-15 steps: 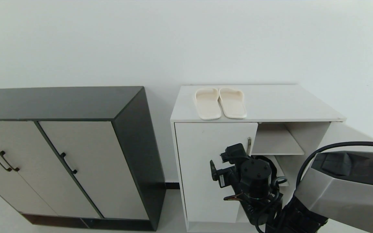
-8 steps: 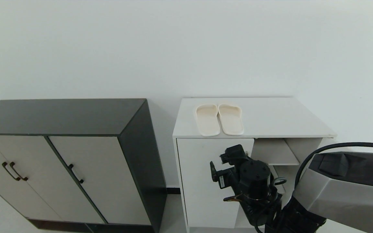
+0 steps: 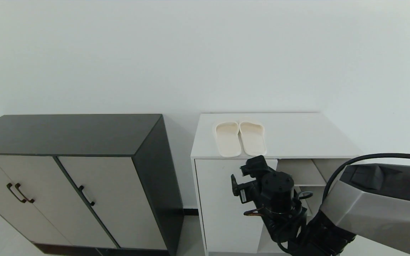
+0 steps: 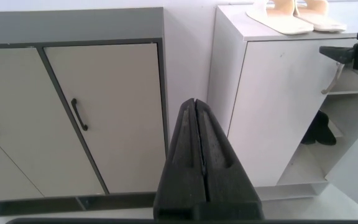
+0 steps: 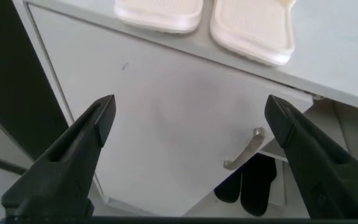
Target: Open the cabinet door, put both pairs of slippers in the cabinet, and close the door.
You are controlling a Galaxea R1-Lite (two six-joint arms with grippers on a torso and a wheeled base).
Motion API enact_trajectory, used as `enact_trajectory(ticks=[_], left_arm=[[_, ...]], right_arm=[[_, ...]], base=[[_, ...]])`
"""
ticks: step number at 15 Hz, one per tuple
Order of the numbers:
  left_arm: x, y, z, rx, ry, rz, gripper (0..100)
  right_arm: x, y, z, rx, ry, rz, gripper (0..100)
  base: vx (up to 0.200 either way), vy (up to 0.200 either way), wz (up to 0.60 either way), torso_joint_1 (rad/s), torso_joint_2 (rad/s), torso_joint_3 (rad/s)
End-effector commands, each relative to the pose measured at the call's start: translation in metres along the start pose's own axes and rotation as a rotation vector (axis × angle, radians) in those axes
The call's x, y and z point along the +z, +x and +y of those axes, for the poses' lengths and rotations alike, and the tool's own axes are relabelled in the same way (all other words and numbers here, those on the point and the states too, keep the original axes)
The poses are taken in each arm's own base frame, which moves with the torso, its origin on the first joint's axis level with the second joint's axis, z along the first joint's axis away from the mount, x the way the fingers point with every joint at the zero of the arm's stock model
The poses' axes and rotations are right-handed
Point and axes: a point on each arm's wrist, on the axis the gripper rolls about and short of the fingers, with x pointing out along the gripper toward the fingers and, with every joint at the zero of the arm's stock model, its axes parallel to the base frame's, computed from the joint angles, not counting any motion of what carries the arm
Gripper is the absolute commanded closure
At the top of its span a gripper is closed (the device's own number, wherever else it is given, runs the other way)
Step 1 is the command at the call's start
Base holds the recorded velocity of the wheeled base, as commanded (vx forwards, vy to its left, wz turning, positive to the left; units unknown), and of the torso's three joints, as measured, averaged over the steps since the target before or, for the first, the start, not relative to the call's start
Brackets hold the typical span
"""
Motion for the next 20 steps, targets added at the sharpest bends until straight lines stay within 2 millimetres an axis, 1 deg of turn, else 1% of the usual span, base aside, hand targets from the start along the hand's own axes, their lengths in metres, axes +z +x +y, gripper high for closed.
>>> enact_trajectory(ticks=[1, 4, 5, 7, 8, 9, 10, 12, 14, 15, 17, 20], left_arm=[[0.000, 0.000, 0.000, -0.001, 0.000, 0.000, 100], [0.000, 0.000, 0.000, -0.003, 0.016, 0.000, 100], [0.000, 0.000, 0.000, -0.003, 0.019, 0.000, 100], [0.000, 0.000, 0.000, -0.003, 0.018, 0.000, 100], [0.000, 0.000, 0.000, -0.003, 0.018, 0.000, 100], [0.000, 0.000, 0.000, -0.003, 0.018, 0.000, 100], [0.000, 0.000, 0.000, -0.003, 0.018, 0.000, 100], [0.000, 0.000, 0.000, -0.003, 0.018, 0.000, 100], [0.000, 0.000, 0.000, -0.003, 0.018, 0.000, 100], [0.000, 0.000, 0.000, -0.003, 0.016, 0.000, 100], [0.000, 0.000, 0.000, -0.003, 0.016, 0.000, 100], [0.000, 0.000, 0.000, -0.003, 0.015, 0.000, 100]], right_arm=[[0.022, 0.002, 0.000, -0.004, 0.021, -0.020, 0], [0.086, -0.003, -0.013, -0.007, 0.049, 0.064, 0], [0.103, -0.005, -0.015, -0.008, 0.079, 0.106, 0], [0.129, -0.001, -0.016, -0.031, 0.184, 0.166, 0], [0.133, 0.003, -0.014, -0.071, 0.208, 0.192, 0], [0.132, 0.010, -0.010, -0.112, 0.234, 0.195, 0], [0.123, 0.018, -0.004, -0.149, 0.236, 0.201, 0], [0.107, 0.026, 0.002, -0.157, 0.237, 0.199, 0], [0.097, 0.031, 0.005, -0.146, 0.241, 0.164, 0], [0.090, 0.035, 0.005, -0.130, 0.218, 0.118, 0], [0.085, 0.036, 0.003, -0.105, 0.191, 0.076, 0], [0.085, 0.038, 0.001, -0.111, 0.189, 0.075, 0]], base=[[0.000, 0.000, 0.00, 0.000, 0.00, 0.000], [0.000, 0.000, 0.00, 0.000, 0.00, 0.000], [0.000, 0.000, 0.00, 0.000, 0.00, 0.000], [0.000, 0.000, 0.00, 0.000, 0.00, 0.000], [0.000, 0.000, 0.00, 0.000, 0.00, 0.000], [0.000, 0.000, 0.00, 0.000, 0.00, 0.000], [0.000, 0.000, 0.00, 0.000, 0.00, 0.000], [0.000, 0.000, 0.00, 0.000, 0.00, 0.000], [0.000, 0.000, 0.00, 0.000, 0.00, 0.000], [0.000, 0.000, 0.00, 0.000, 0.00, 0.000], [0.200, 0.000, 0.00, 0.002, 0.00, 0.000], [0.200, 0.000, 0.00, -0.009, 0.00, 0.004]])
